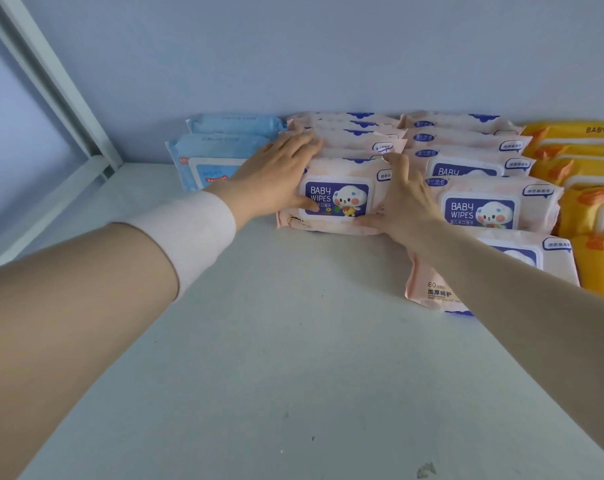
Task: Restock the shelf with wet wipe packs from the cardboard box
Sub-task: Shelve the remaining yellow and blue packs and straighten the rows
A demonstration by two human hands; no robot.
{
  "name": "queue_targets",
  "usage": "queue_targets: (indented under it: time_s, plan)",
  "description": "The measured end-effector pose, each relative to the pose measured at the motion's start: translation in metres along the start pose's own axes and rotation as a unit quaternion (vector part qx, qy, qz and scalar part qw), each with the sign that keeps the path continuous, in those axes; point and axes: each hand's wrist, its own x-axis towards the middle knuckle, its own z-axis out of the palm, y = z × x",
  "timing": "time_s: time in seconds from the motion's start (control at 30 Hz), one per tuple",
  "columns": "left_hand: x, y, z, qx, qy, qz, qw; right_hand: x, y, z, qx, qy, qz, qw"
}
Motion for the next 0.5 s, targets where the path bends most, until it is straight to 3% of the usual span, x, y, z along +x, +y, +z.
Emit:
queue_targets:
  time_s: [0.2,0.33,0.5]
  plan:
    - [0.002,0.004,0.007,-0.035,0.004,-0.002,0.999,0.010,-0.002,0.020,-0.042,0.047,0.023,0.998]
    - [0.002,0.009,0.001,-0.016,-0.028,-0.020,0.999,0.008,-0.007,0.011,-0.064,0.009,0.025,0.998]
    - [0.010,0.033,-0.034,0.135,-0.039,0.013,0.990,-0.003,-0.007,-0.041,-0.106,-0.037,-0.038,0.993]
